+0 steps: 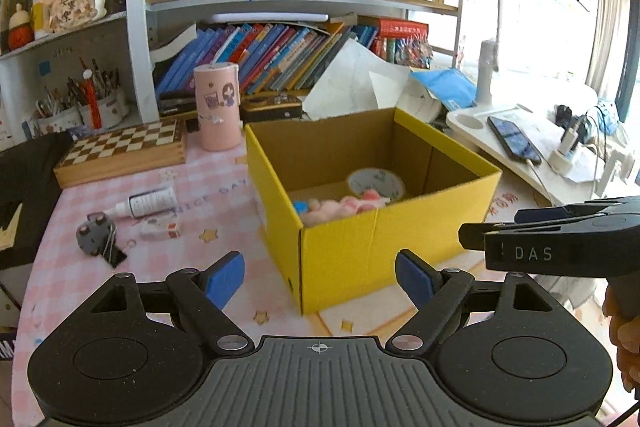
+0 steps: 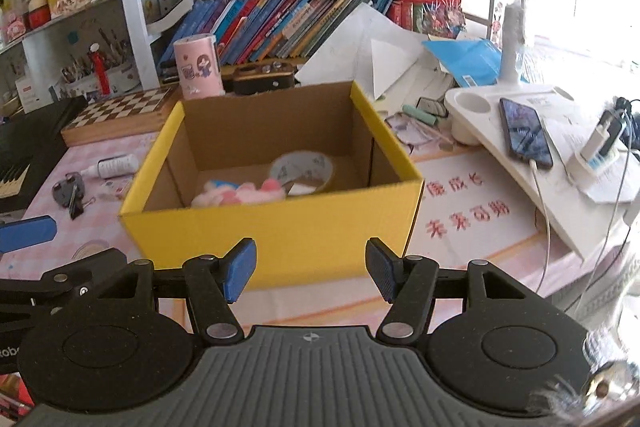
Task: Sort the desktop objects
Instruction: 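Withdraw both tools up out of the box and back over the desk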
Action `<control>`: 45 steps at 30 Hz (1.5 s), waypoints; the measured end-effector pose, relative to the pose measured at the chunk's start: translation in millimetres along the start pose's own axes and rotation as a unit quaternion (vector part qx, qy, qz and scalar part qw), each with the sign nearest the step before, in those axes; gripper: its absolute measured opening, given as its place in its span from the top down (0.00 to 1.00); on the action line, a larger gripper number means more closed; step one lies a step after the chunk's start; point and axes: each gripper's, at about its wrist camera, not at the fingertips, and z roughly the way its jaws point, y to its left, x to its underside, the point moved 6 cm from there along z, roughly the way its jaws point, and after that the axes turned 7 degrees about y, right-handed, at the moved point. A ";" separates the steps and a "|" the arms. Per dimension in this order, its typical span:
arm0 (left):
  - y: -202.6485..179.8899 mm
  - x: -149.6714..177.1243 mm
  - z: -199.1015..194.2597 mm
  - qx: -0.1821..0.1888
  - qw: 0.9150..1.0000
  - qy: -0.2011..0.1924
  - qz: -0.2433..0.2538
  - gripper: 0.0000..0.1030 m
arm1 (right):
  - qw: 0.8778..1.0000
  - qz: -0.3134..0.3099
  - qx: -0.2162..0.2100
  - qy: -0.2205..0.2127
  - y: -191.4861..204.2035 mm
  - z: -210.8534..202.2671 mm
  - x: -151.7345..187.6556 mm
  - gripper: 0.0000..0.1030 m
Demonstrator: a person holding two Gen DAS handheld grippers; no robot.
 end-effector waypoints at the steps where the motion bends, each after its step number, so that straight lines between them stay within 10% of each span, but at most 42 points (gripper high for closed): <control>1: 1.2 3.6 -2.4 0.002 1.000 0.003 0.001 0.17 | 1.000 0.001 0.001 0.002 3.1 -2.6 4.9 0.43; 26: 32.6 79.3 -32.4 0.014 0.996 0.088 -0.004 0.17 | 0.997 0.026 -0.006 0.078 62.3 -28.4 97.1 0.40; 45: 104.8 109.8 -59.0 -0.049 0.990 0.101 -0.079 0.17 | 0.991 -0.036 -0.066 0.111 140.6 -15.0 106.2 0.37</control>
